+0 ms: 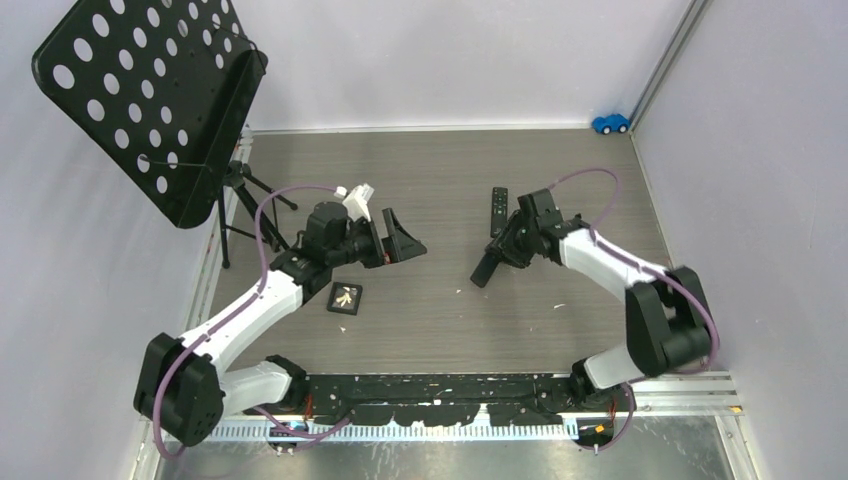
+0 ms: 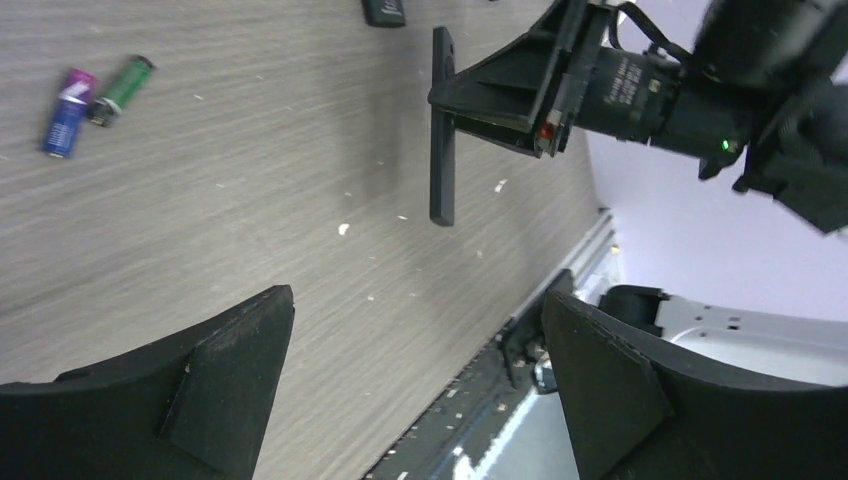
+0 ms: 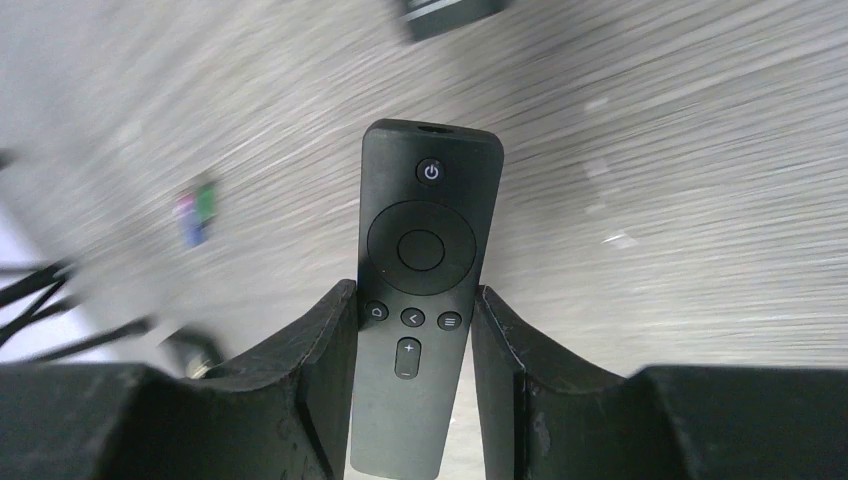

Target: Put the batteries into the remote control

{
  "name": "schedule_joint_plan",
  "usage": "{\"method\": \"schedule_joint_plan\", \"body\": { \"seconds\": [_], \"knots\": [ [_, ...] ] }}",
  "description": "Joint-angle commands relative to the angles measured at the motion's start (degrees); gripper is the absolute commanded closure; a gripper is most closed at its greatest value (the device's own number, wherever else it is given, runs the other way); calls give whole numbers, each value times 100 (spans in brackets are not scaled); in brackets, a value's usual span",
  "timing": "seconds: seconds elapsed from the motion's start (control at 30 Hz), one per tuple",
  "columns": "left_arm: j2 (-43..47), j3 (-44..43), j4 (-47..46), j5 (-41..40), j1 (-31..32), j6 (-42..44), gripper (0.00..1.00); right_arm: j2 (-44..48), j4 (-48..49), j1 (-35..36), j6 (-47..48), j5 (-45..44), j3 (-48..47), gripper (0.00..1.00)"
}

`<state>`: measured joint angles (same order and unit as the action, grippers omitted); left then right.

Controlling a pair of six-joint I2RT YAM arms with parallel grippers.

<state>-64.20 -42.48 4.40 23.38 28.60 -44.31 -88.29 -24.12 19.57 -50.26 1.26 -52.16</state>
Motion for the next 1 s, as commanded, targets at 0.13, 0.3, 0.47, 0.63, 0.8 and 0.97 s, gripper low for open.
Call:
{"method": "schedule_joint_plan", "body": {
  "seconds": [0.13,0.3,0.47,0.63,0.8,0.97],
  "knots": [
    [-656,223,-2225,1184,324,-1599,4,1741,3229,582,-1284,1730,1027,83],
    [-1113,460,-4000,1720,383,-2910,8,2081,4525,876,-1711,1818,1260,83],
    [-1037,403,-4283,1702,455,-3248,23,2137,5514,890,-2252,1989,1408,82],
    [-1023,309,-4334,1796,462,-3451,34,2026,6085,899,-2483,2223,1405,82],
    [-1148,249,-4715,1909,461,-3712,49,1895,6374,912,-2515,2425,1391,82],
    [-1280,174,-5066,2030,458,-3776,75,1816,6367,912,-2430,2522,1354,77]
  ]
}}
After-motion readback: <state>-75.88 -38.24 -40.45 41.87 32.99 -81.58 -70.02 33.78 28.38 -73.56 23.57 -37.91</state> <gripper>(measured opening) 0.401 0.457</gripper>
